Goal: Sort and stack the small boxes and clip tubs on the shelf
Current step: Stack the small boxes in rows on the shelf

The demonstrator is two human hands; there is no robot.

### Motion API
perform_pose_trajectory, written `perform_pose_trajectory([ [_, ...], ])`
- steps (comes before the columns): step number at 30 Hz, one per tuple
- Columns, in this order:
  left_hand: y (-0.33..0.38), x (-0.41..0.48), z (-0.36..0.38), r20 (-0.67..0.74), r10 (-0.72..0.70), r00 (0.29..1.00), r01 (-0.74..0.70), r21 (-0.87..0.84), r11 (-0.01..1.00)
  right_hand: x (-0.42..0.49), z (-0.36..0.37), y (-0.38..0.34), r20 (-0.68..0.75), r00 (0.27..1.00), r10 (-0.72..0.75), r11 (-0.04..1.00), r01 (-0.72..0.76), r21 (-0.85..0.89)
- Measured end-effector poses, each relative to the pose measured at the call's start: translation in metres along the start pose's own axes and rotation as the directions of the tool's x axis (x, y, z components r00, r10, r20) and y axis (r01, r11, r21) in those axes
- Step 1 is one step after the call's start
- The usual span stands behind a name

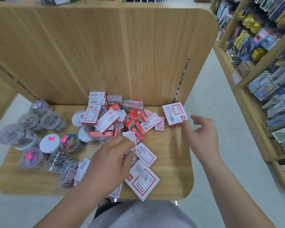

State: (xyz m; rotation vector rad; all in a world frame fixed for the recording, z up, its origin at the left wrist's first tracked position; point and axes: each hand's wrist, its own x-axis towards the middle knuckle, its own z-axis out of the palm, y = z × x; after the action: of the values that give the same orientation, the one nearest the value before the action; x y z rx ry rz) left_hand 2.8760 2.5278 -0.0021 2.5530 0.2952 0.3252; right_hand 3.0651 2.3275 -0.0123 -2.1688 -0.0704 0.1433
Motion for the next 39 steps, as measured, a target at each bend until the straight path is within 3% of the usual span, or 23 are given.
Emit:
perform_pose_trajectory([
  [2, -0.001, -0.016, -0.006, -0.015, -0.004, 1.000, 0.005, 0.014, 1.000, -0.030, -0.001, -0.007, 0.075, 0.992, -0.099, 0.994, 0.102, -0.029],
  [4, 0.003, -0.029, -0.011, 0.011, -0.018, 1.000, 0.017, 0.051, 0.999, -0.062, 0.007, -0.014, 0.341, 0.936, -0.084, 0.994, 0.103, -0.039],
  [6, 0.013, -0.039, -0.010, 0.087, -0.037, 0.996, 0.026, 0.124, 0.992, -0.089, 0.021, -0.014, 0.498, 0.866, -0.054, 0.990, 0.112, -0.087],
  [11, 0.039, -0.056, 0.015, 0.174, -0.052, 0.983, -0.020, 0.389, 0.921, -0.113, 0.031, -0.005, 0.495, 0.867, -0.055, 0.978, 0.146, -0.147],
  [14, 0.039, -0.060, 0.022, 0.136, -0.066, 0.988, 0.006, 0.403, 0.915, -0.117, 0.026, -0.005, 0.519, 0.855, -0.025, 0.983, 0.115, -0.142],
  [16, 0.037, -0.066, 0.025, 0.145, -0.045, 0.988, -0.017, 0.402, 0.916, -0.121, 0.025, -0.006, 0.545, 0.837, -0.044, 0.966, 0.174, -0.190],
  [21, 0.036, -0.074, 0.023, 0.121, 0.013, 0.993, -0.045, 0.270, 0.962, -0.133, 0.023, -0.003, 0.520, 0.854, -0.034, 0.954, 0.183, -0.239],
  [25, 0.049, -0.065, 0.019, 0.065, 0.060, 0.996, -0.067, 0.120, 0.990, -0.134, 0.000, -0.008, 0.537, 0.833, 0.132, 0.990, -0.138, -0.029],
  [28, 0.054, -0.048, 0.019, 0.073, 0.119, 0.990, -0.127, 0.106, 0.986, -0.123, -0.024, -0.013, 0.414, 0.892, 0.183, 0.941, -0.281, 0.189],
  [32, 0.041, -0.039, 0.025, 0.099, 0.105, 0.990, -0.129, 0.283, 0.950, -0.090, -0.032, 0.004, 0.143, 0.970, 0.198, 0.949, -0.227, 0.221],
  [36, 0.033, -0.041, 0.038, 0.182, 0.113, 0.977, -0.178, 0.398, 0.900, -0.063, -0.008, 0.019, 0.083, 0.978, 0.191, 0.955, -0.204, 0.215],
  [39, 0.036, -0.044, 0.054, 0.223, 0.154, 0.963, -0.241, 0.446, 0.862, -0.054, 0.005, 0.021, 0.013, 0.998, 0.061, 0.998, -0.061, 0.002],
])
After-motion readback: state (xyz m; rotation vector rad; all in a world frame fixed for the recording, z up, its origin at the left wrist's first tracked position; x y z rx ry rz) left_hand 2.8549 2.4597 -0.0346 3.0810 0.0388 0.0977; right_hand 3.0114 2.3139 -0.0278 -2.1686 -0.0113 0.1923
